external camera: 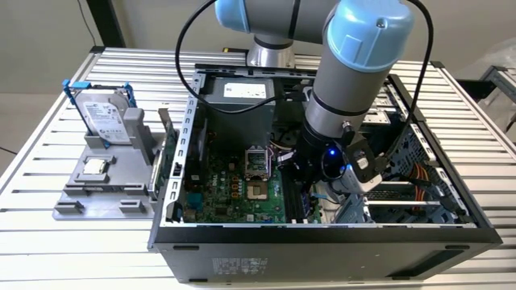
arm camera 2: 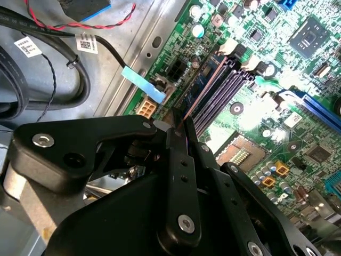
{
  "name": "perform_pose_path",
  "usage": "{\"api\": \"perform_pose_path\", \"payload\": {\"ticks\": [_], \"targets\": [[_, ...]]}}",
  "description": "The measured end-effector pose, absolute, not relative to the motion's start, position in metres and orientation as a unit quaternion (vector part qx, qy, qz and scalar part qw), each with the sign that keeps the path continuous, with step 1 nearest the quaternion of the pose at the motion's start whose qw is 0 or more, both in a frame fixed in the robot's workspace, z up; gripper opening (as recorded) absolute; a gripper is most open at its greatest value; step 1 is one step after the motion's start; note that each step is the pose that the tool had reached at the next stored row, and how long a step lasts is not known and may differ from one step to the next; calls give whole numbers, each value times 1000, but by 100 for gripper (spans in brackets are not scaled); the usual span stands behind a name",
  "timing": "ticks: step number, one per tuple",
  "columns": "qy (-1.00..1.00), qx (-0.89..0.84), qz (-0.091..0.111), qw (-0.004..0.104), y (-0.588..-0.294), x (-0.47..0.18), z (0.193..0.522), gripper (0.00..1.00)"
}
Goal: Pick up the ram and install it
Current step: 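Insert the ram into the slot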
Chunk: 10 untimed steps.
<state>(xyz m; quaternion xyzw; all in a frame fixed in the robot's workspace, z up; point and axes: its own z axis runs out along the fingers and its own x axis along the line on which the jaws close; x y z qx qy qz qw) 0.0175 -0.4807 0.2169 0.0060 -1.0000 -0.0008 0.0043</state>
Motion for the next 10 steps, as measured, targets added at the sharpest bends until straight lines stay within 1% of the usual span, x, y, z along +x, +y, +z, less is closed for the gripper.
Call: {"api": "perform_pose_path", "payload": {"ticks": [10], "targets": [[-1000,6,-1,4,-480,18,217,0]]}}
